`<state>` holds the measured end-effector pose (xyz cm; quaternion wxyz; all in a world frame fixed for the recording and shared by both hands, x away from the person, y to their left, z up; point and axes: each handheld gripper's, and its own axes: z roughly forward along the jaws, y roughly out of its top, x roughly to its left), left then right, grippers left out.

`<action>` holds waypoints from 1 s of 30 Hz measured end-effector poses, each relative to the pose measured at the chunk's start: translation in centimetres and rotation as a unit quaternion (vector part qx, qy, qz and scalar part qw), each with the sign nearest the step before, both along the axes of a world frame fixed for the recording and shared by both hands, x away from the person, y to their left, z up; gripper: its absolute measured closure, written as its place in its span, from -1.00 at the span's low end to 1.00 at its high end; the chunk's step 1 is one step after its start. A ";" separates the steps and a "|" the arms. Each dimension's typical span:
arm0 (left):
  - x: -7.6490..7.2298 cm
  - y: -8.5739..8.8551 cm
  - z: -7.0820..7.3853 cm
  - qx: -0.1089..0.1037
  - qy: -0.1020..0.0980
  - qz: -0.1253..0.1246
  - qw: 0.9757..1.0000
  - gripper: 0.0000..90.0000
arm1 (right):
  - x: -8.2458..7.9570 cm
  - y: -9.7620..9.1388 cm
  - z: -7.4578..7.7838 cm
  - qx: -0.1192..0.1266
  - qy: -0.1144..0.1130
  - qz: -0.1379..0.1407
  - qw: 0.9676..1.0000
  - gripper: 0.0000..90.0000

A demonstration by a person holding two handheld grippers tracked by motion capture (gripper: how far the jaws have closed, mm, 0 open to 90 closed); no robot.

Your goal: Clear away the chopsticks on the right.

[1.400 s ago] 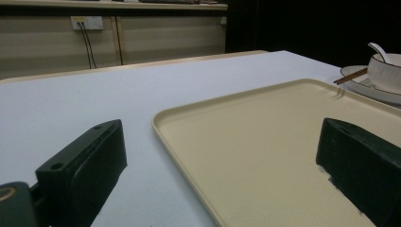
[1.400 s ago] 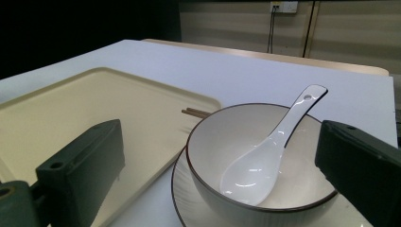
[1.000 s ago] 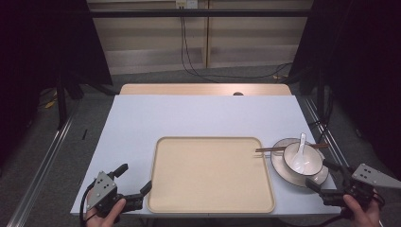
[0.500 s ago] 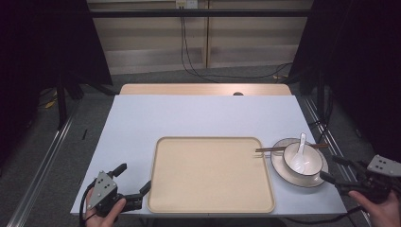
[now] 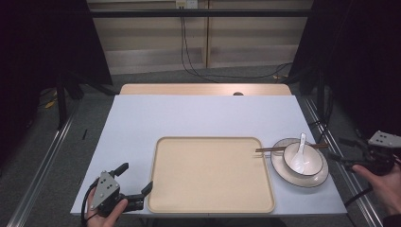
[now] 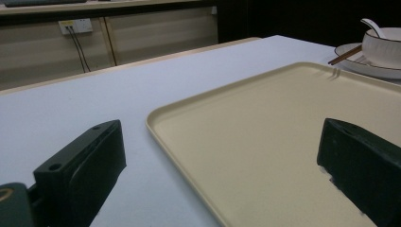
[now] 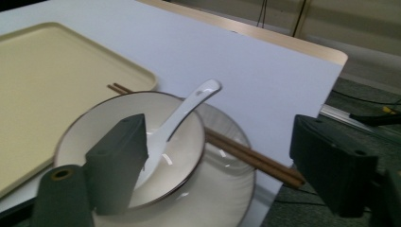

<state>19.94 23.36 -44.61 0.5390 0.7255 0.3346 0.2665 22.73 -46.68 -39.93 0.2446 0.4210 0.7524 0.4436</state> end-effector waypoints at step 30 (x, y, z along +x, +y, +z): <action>0.2 0.3 -0.1 0.003 -0.002 0.004 1.000 -0.96 | 10.4 0.8 -2.5 -0.127 0.162 0.152 0.967 0.65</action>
